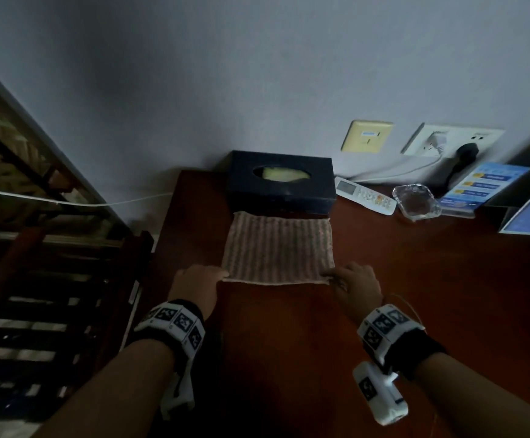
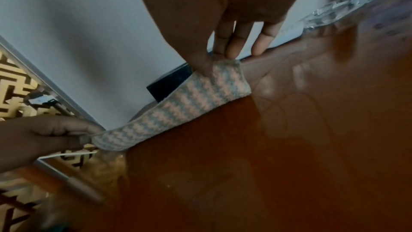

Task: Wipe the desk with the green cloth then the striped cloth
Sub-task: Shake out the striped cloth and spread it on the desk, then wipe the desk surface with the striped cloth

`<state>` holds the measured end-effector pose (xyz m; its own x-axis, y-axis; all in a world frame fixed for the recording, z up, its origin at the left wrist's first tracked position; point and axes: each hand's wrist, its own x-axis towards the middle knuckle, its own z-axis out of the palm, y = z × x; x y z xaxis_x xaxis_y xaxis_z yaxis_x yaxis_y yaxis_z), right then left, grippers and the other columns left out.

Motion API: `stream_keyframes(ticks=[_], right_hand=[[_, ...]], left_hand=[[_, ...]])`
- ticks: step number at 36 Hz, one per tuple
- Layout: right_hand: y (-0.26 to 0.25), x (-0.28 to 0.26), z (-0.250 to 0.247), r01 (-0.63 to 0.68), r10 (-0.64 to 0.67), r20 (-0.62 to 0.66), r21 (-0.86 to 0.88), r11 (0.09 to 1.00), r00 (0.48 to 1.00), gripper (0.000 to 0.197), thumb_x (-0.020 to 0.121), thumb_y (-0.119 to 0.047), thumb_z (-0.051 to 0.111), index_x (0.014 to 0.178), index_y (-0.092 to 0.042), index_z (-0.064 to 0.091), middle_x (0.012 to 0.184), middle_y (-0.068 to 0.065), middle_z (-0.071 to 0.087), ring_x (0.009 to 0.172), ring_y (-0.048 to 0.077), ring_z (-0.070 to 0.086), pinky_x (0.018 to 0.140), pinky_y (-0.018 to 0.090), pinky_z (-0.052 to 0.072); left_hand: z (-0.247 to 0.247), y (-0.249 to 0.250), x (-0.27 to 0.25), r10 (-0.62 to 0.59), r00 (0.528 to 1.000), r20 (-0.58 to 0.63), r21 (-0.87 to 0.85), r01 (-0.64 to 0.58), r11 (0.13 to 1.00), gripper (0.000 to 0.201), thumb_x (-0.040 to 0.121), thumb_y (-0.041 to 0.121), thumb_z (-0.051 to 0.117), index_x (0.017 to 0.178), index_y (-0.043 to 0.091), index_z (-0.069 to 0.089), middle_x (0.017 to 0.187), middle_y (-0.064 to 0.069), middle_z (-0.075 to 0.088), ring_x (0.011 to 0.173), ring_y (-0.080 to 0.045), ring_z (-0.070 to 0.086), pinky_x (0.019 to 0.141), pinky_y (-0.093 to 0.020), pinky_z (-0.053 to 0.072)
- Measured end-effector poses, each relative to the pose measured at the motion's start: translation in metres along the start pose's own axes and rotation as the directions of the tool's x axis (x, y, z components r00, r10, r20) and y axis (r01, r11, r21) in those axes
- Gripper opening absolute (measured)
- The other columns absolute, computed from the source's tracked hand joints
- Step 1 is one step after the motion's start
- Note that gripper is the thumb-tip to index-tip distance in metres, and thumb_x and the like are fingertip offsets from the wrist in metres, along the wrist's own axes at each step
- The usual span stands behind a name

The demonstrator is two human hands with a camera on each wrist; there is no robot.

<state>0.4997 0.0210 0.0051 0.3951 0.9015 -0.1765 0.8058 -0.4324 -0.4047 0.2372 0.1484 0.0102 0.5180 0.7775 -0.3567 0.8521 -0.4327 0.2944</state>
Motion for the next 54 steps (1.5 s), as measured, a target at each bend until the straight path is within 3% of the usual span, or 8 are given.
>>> stream_keyframes(ticks=[10,15,29,34,37,41,45,54], right_hand=[[0.001,0.001,-0.005,-0.117,0.115,0.110,0.003,0.993,0.987,0.026,0.093,-0.028,0.050,0.115,-0.033,0.064,0.108,-0.004,0.060,0.106,0.022,0.051,0.090,0.036,0.042],[-0.029,0.013,-0.001,-0.046,0.050,0.115,-0.031,0.998,0.992,0.038,0.098,-0.031,0.041,0.136,-0.032,0.046,0.134,-0.002,0.046,0.122,0.022,0.038,0.100,0.038,0.036],[-0.067,0.065,0.059,0.247,-0.124,0.402,-0.270,0.931,0.907,0.060,0.096,-0.051,0.033,0.147,-0.044,0.002,0.158,0.001,-0.015,0.144,0.027,-0.012,0.112,0.061,-0.002],[-0.067,0.063,0.087,0.205,-0.056,0.420,-0.319,0.925,0.906,0.067,0.090,-0.066,0.029,0.141,-0.054,-0.014,0.152,-0.002,-0.032,0.140,0.028,-0.028,0.107,0.065,-0.014],[-0.069,0.074,0.091,0.178,-0.031,0.433,-0.304,0.936,0.901,0.070,0.085,-0.074,0.027,0.136,-0.059,-0.018,0.151,-0.005,-0.035,0.138,0.030,-0.032,0.103,0.066,-0.020],[-0.072,0.093,0.089,0.157,-0.020,0.420,-0.296,0.942,0.908,0.071,0.082,-0.077,0.027,0.135,-0.061,-0.017,0.150,-0.008,-0.036,0.138,0.028,-0.032,0.102,0.067,-0.019],[-0.078,0.108,0.085,0.126,0.005,0.389,-0.310,0.942,0.921,0.071,0.083,-0.075,0.027,0.140,-0.057,-0.011,0.151,-0.007,-0.035,0.138,0.027,-0.032,0.104,0.067,-0.017],[-0.080,0.113,0.093,0.091,0.021,0.336,-0.315,0.945,0.942,0.072,0.083,-0.077,0.024,0.142,-0.053,-0.009,0.151,-0.006,-0.035,0.138,0.026,-0.033,0.102,0.068,-0.019]], left_hand=[[-0.001,-0.013,0.008,-0.089,0.996,-0.026,0.040,0.090,0.995,0.040,0.100,0.037,0.028,0.115,0.021,0.061,0.113,-0.003,0.064,0.104,-0.022,0.058,0.092,-0.035,0.040],[0.012,-0.021,0.012,-0.202,0.974,0.100,0.126,0.189,0.974,0.048,0.103,0.034,0.020,0.150,0.027,0.016,0.158,-0.001,0.010,0.145,-0.022,0.010,0.115,-0.046,0.017],[0.063,-0.038,0.012,-0.207,0.961,0.186,0.235,0.161,0.959,0.076,0.087,0.064,-0.001,0.141,0.019,-0.029,0.149,-0.003,-0.036,0.143,-0.023,-0.022,0.115,-0.051,-0.005],[0.086,-0.053,0.015,-0.104,0.995,0.008,0.082,0.103,0.991,0.078,0.090,0.063,-0.007,0.151,0.018,0.011,0.159,-0.003,-0.004,0.144,-0.025,0.009,0.102,-0.057,0.015],[0.094,-0.056,0.016,-0.038,0.996,-0.083,0.098,0.046,0.994,0.067,0.094,0.059,0.001,0.151,0.023,-0.001,0.157,-0.010,0.011,0.142,-0.028,0.015,0.100,-0.061,0.029],[0.098,-0.060,0.018,-0.003,0.994,-0.111,0.149,0.019,0.989,0.070,0.093,0.060,0.001,0.149,0.020,0.013,0.159,-0.007,-0.002,0.145,-0.023,0.002,0.101,-0.055,0.018],[0.098,-0.061,0.019,-0.026,0.999,-0.023,0.175,0.030,0.984,0.070,0.095,0.057,0.003,0.137,0.015,0.039,0.144,-0.014,0.035,0.132,-0.029,0.029,0.095,-0.054,0.019],[0.079,-0.053,0.018,-0.160,0.983,0.093,0.182,0.142,0.973,0.089,0.085,0.066,-0.014,0.147,0.013,0.019,0.153,-0.016,0.026,0.134,-0.028,0.018,0.102,-0.056,0.014]])
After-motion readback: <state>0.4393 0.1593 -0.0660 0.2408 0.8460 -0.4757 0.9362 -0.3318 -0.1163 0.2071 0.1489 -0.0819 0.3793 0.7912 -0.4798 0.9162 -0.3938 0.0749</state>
